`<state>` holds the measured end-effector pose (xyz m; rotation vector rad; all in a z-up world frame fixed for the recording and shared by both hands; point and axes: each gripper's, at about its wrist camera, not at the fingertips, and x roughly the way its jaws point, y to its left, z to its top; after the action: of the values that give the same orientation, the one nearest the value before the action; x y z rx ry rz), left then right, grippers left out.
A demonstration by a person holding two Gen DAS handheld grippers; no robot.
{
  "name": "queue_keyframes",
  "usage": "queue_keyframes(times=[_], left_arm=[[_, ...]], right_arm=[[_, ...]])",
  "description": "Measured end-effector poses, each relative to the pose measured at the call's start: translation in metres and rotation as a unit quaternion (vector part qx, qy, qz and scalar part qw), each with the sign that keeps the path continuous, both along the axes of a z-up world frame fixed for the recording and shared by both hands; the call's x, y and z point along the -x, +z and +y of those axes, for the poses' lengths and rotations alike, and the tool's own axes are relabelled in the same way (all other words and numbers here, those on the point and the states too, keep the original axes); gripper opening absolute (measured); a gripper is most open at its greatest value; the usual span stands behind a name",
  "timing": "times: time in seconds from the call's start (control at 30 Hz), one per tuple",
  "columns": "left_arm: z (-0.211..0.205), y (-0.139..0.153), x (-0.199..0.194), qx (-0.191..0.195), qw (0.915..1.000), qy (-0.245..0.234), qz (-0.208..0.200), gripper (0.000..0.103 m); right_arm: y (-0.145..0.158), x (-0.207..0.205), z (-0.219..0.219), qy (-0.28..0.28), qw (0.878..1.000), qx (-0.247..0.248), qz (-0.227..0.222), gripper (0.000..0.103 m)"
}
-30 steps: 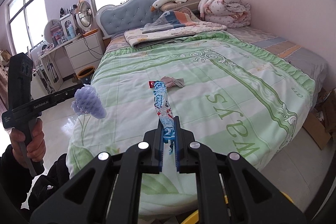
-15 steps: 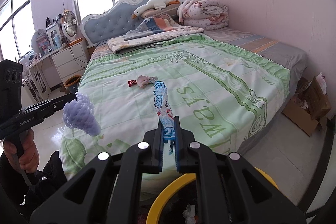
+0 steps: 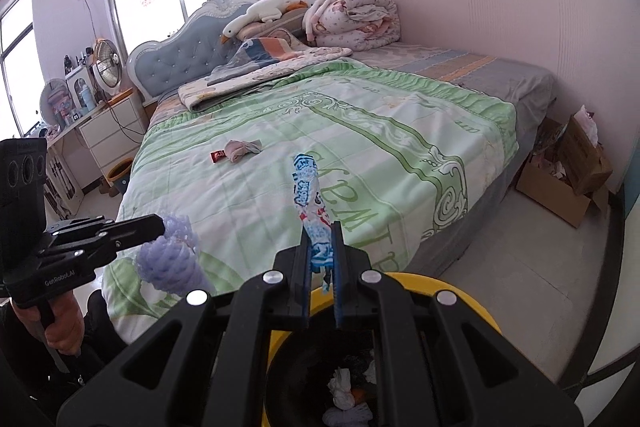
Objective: Collect trash
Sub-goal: 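Carry the purple mesh net and blue wrapper over the bin with both tools, then open the left tool to drop the mesh net while the right tool drops the wrapper, then move both open tools back over the bed toward the pink cloth and red wrapper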
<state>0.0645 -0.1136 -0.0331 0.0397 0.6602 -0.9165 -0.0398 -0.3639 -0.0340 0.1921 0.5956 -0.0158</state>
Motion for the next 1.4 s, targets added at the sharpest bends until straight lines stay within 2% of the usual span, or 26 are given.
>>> queue_keyframes(times=[0.33, 0.53, 0.77, 0.83, 0.87, 0.9, 0.93, 1.23, 1.4], left_arm=[[-0.052, -0.034, 0.018, -0.039, 0.9972, -0.052, 0.038, 0.005], [-0.067, -0.050, 0.027, -0.061, 0.9944, -0.067, 0.055, 0.005], [-0.074, -0.060, 0.031, -0.073, 0.9925, -0.075, 0.063, 0.006], [-0.075, -0.062, 0.031, -0.073, 0.9921, -0.077, 0.066, 0.006], [-0.075, -0.062, 0.031, -0.073, 0.9920, -0.077, 0.069, 0.006], [-0.074, -0.063, 0.030, -0.072, 0.9919, -0.077, 0.071, 0.007], [-0.073, -0.063, 0.030, -0.071, 0.9918, -0.077, 0.074, 0.009], [-0.069, -0.061, 0.025, -0.060, 0.9929, -0.068, 0.077, 0.039], [-0.058, -0.054, 0.014, -0.049, 0.9951, -0.051, 0.070, 0.040]], right_arm=[[-0.022, 0.028, -0.036, -0.030, 0.999, -0.028, 0.012, 0.009], [-0.041, 0.035, -0.050, -0.038, 0.998, -0.052, 0.021, 0.009], [-0.048, 0.036, -0.056, -0.044, 0.997, -0.065, 0.024, 0.010], [-0.048, 0.037, -0.058, -0.046, 0.996, -0.069, 0.024, 0.013], [-0.049, 0.037, -0.059, -0.047, 0.996, -0.071, 0.024, 0.019], [-0.050, 0.037, -0.060, -0.048, 0.996, -0.073, 0.024, 0.026], [-0.050, 0.038, -0.060, -0.050, 0.996, -0.074, 0.024, 0.028], [-0.046, 0.039, -0.069, -0.074, 0.994, -0.074, 0.020, 0.028], [-0.034, 0.036, -0.072, -0.079, 0.995, -0.063, 0.007, 0.028]])
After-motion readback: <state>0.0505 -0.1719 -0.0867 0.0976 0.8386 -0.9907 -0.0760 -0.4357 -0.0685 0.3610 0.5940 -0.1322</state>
